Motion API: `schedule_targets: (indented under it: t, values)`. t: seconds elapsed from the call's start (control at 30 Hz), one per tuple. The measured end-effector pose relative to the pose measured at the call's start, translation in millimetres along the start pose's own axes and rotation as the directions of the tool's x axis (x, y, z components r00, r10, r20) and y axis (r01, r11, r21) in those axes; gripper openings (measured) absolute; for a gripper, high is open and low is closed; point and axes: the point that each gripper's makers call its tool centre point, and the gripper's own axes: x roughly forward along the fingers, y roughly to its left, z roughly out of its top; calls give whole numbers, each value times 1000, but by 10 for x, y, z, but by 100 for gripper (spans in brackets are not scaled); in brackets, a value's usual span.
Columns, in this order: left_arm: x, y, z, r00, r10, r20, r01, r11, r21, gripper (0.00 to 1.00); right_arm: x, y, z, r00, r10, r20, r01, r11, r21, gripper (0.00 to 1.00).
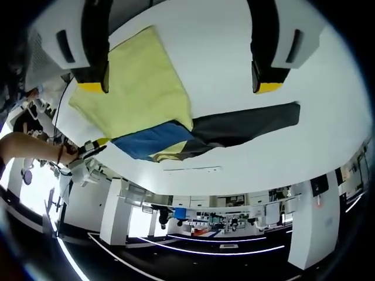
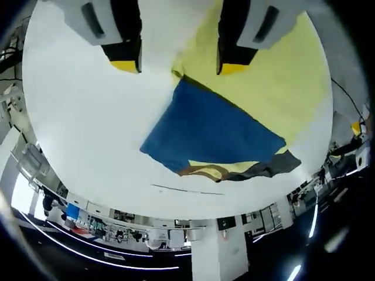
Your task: Fold the garment on the visible template until the final outline fits inside the template.
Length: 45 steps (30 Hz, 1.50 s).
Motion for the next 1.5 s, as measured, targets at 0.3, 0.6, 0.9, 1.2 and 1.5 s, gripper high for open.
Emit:
schedule_targets:
  t: [0.3, 0.6, 0.9, 1.2, 1.5]
  values:
    - [3, 361, -3, 998, 63, -4, -63, 998, -25, 99, -262, 230, 99, 990, 85, 110, -94, 992, 79, 85]
    - [76, 908, -3, 983, 183, -20, -183, 983, -7, 98, -578, 508, 157, 974, 138, 178, -145, 989, 27, 98]
    - [180, 1294, 18, 973, 229, -2, -228, 968, -107, 95, -762, 763, 84, 971, 151, 187, -139, 987, -77, 100]
    - [316, 1781, 157, 944, 321, 70, -303, 933, -193, 74, -861, 834, 26, 971, 130, 199, -114, 989, -90, 99]
    - [458, 2267, 42, 899, 438, 8, -431, 887, -164, 52, -911, 760, 24, 974, 90, 208, -80, 995, -53, 94]
